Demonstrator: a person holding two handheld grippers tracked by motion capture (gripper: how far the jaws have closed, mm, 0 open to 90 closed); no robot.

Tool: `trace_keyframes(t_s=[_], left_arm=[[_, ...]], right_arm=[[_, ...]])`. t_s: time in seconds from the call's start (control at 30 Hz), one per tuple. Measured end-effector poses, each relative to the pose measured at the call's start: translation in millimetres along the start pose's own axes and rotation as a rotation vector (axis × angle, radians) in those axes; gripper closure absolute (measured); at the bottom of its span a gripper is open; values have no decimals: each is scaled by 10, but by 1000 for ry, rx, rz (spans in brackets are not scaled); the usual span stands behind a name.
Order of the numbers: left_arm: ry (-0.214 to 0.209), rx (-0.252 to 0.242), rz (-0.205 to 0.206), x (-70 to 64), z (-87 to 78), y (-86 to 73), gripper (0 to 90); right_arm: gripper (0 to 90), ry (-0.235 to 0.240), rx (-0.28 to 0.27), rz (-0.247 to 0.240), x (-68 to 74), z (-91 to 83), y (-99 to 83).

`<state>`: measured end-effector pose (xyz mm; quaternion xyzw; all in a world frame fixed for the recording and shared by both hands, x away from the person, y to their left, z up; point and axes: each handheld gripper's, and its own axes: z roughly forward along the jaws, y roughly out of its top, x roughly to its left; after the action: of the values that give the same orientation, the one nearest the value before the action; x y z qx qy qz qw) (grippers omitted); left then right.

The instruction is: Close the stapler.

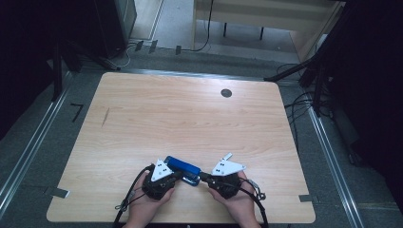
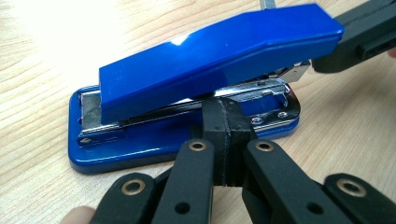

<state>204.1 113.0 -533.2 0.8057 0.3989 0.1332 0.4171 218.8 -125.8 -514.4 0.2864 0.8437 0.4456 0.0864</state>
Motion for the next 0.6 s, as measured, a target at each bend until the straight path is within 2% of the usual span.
trace_keyframes(t_s=[0.27,0.6], left_arm=[[3,-3,4,-6,2,-1,900],[6,-5,2,-11,3,-2,900]], right_arm=[[900,-2,-36,-19,21,-46,86],[900,4,-86,-36,78,-92,305]])
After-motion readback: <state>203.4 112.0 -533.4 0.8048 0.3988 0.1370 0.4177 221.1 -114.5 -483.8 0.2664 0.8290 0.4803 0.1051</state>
